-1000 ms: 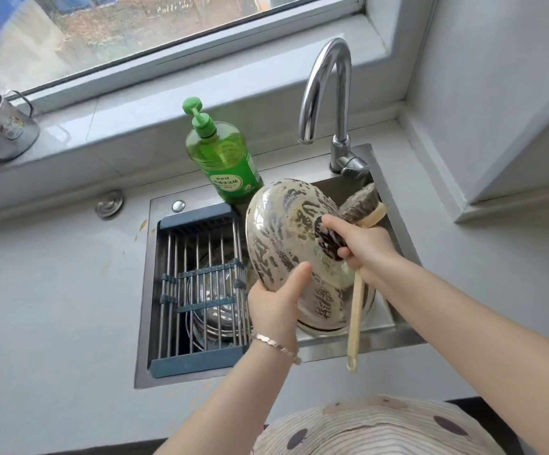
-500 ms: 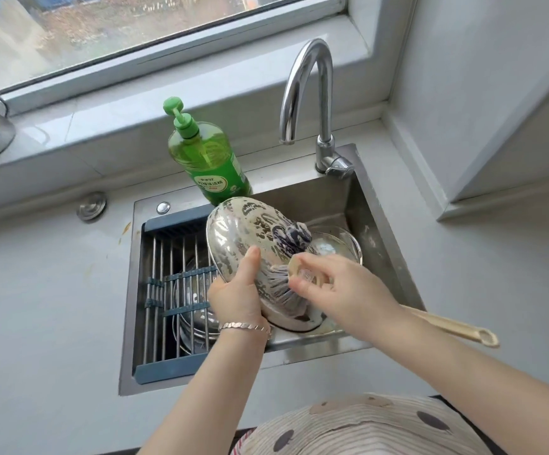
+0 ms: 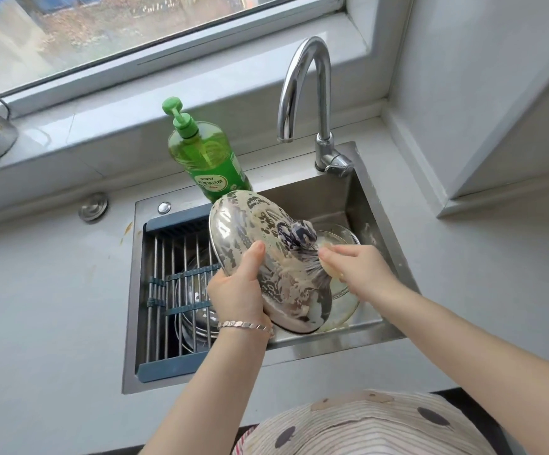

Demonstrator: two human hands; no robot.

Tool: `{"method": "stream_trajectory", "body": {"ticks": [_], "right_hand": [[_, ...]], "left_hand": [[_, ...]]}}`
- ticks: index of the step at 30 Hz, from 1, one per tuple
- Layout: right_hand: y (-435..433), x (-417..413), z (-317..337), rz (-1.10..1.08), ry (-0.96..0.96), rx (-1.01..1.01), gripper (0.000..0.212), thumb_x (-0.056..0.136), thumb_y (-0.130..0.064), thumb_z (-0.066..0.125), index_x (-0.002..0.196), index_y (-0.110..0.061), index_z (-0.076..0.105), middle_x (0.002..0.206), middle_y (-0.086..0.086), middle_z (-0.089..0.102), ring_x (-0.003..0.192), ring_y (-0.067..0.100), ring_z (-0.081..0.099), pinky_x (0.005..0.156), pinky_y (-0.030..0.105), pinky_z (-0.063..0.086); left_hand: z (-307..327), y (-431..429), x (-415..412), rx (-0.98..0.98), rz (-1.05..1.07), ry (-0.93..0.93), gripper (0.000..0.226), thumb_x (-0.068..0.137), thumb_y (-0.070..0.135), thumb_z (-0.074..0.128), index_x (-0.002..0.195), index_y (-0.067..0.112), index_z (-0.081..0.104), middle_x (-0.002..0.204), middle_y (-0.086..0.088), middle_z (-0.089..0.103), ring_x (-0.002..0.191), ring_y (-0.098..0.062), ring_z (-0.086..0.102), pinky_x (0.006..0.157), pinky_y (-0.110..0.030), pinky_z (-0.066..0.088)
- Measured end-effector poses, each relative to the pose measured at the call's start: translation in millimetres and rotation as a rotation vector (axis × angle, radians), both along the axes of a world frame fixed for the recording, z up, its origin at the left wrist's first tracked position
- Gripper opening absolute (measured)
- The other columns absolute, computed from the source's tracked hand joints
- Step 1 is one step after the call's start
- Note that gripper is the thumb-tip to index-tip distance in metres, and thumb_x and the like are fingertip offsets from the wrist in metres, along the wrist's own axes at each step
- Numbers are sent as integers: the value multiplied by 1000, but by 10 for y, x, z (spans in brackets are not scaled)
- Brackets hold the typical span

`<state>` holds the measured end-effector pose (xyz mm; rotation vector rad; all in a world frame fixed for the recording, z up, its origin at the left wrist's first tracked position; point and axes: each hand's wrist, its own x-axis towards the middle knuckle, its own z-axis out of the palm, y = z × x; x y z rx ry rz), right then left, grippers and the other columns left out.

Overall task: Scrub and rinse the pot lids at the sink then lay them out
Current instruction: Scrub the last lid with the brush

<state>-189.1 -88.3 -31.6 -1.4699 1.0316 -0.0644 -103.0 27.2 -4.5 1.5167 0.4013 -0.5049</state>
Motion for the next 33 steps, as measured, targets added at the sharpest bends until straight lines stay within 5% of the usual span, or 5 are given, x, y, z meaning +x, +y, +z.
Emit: {"method": "stream_trajectory", "body": {"ticks": [12,20,24,30,33], "right_hand": [[125,36,129,163,-144,-78,46,80,-45,66,120,-24,63,119,4,65,106,18,61,98,38,46],[82,-68,-4,95,-94,-133,40,81,-42,67,118,-27,63,106,-12,67,91,15,61,92,36,47],[412,-76,160,213,-306,-168,14,81,-41,66,93,-47,61,45,-15,43,49,7,37,62,35,42],[275,-129,19,107,-138,-245,30,84,-45,61,111,-31,62,43,-17,44,48,7,37,59,28,36],[535,-100,202,298,-237,-365,34,84,-47,62,114,-34,58,55,-8,53,50,7,44,56,27,41]], "left_hand": [[29,-50,115,0,77,82,26,74,21,76,94,9,64,93,-11,71,83,-29,69,77,-43,57],[-26,-81,166,7,188,125,45,68,27,79,103,5,60,100,-12,68,84,-29,69,77,-46,57],[31,-105,170,-21,232,189,31,76,27,74,97,9,63,81,-5,66,46,-12,62,44,-20,50],[35,-68,258,38,344,180,49,73,37,73,112,10,62,103,-8,64,66,-20,57,42,-18,43],[94,-58,258,15,325,188,36,77,37,69,103,13,62,73,-3,57,51,-18,53,37,-17,41]]}}
